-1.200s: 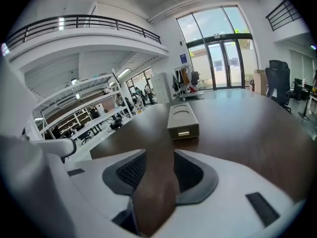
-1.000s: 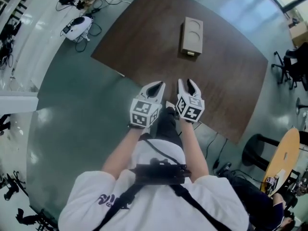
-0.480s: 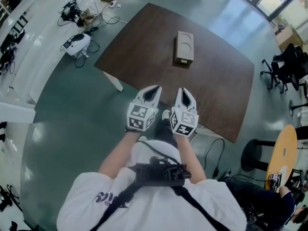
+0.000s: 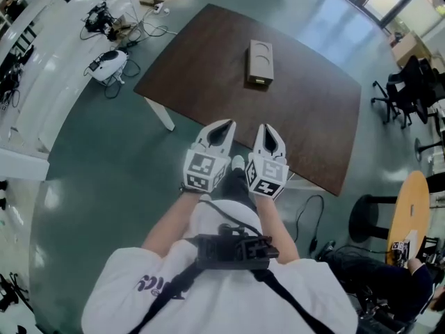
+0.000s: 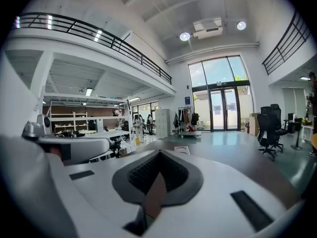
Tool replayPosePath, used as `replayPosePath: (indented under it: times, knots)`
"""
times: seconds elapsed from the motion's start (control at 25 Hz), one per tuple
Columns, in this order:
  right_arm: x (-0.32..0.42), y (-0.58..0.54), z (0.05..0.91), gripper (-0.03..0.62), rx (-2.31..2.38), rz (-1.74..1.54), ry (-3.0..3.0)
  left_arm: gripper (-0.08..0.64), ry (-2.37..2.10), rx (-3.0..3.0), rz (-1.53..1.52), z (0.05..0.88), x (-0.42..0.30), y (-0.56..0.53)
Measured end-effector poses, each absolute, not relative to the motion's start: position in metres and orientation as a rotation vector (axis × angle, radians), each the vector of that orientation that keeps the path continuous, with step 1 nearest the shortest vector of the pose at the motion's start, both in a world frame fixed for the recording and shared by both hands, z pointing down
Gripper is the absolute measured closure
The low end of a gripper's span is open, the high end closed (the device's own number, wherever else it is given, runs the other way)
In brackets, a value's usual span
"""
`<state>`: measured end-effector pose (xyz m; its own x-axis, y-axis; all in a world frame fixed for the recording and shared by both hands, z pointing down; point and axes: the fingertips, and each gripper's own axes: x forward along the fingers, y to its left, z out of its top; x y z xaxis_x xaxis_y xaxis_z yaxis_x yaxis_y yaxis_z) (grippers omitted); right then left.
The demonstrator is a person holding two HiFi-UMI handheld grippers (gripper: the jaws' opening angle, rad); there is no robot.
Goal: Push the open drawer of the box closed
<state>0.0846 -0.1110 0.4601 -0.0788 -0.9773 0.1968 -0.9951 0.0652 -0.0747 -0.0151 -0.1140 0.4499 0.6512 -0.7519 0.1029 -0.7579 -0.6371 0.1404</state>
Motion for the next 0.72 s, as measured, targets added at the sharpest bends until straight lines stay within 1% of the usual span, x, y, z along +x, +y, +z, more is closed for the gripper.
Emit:
replayPosePath:
  times: [0.72]
  knots:
    - [0.126, -0.056, 0.465, 0.586, 2.152, 0.273, -2.17, 0.551, -1.183, 2.732, 0.033, 0.459, 0.028, -0.081]
